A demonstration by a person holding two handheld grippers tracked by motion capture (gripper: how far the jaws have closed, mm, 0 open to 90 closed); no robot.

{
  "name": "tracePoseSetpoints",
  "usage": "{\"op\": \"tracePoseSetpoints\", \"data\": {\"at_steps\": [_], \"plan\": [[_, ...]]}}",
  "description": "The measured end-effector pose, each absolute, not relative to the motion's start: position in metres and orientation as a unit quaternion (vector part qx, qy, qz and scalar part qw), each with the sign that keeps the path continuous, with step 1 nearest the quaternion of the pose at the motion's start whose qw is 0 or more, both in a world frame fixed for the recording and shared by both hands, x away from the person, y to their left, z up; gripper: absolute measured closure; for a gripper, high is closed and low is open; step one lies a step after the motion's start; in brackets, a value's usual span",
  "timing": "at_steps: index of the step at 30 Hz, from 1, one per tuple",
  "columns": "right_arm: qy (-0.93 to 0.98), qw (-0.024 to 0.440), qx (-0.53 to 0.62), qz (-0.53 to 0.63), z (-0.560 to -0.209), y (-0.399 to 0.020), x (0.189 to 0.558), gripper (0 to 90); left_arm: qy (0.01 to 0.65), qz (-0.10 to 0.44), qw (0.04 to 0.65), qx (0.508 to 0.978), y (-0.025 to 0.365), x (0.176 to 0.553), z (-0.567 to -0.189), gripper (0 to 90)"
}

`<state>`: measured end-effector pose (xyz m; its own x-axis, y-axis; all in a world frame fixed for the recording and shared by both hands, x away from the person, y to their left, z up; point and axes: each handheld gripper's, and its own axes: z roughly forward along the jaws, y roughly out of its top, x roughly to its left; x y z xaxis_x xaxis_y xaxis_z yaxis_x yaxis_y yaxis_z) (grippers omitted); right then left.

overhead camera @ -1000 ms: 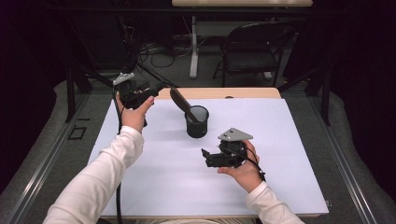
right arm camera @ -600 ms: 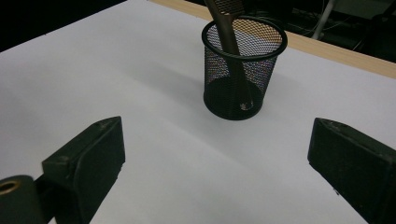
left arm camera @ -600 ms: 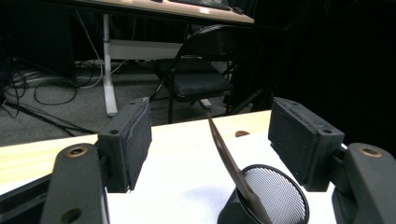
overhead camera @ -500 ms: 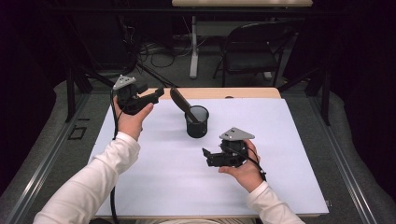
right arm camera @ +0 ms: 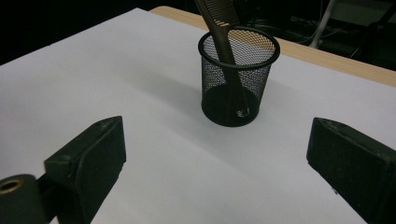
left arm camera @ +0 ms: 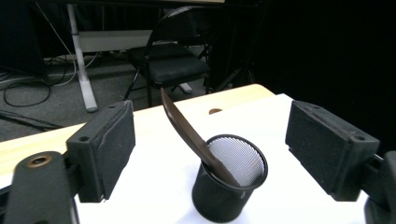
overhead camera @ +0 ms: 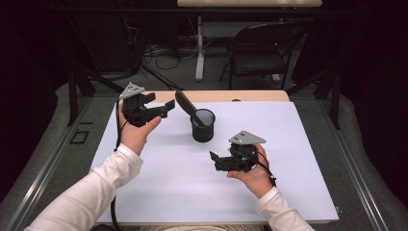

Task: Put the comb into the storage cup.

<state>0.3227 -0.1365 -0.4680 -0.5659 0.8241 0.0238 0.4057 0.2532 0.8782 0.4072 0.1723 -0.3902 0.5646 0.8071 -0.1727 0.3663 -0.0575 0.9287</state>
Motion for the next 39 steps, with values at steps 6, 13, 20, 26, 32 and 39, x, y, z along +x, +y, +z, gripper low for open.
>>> {"op": "tracePoseSetpoints", "data": {"at_steps": [6,13,20,26,32,39], "plan": [[0.751,0.227,0.409,0.467,-0.464,-0.140,0.321,10.1,0.411,0.195,0.547,0.703,0.176,0.399,-0.393,16.1],[0.749,0.222,0.407,0.473,-0.459,-0.144,0.320,11.7,0.401,0.181,0.549,0.711,0.186,0.390,-0.400,16.0],[0.757,0.219,0.398,0.470,-0.455,-0.140,0.318,13.6,0.391,0.177,0.549,0.717,0.194,0.382,-0.406,16.0],[0.759,0.214,0.395,0.472,-0.451,-0.142,0.315,17.6,0.389,0.170,0.554,0.716,0.200,0.375,-0.411,16.0],[0.762,0.192,0.398,0.474,-0.450,-0.151,0.316,21.4,0.383,0.163,0.562,0.715,0.206,0.368,-0.412,16.0],[0.762,0.196,0.396,0.473,-0.452,-0.157,0.311,18.7,0.382,0.152,0.568,0.713,0.213,0.363,-0.418,16.0]]}}
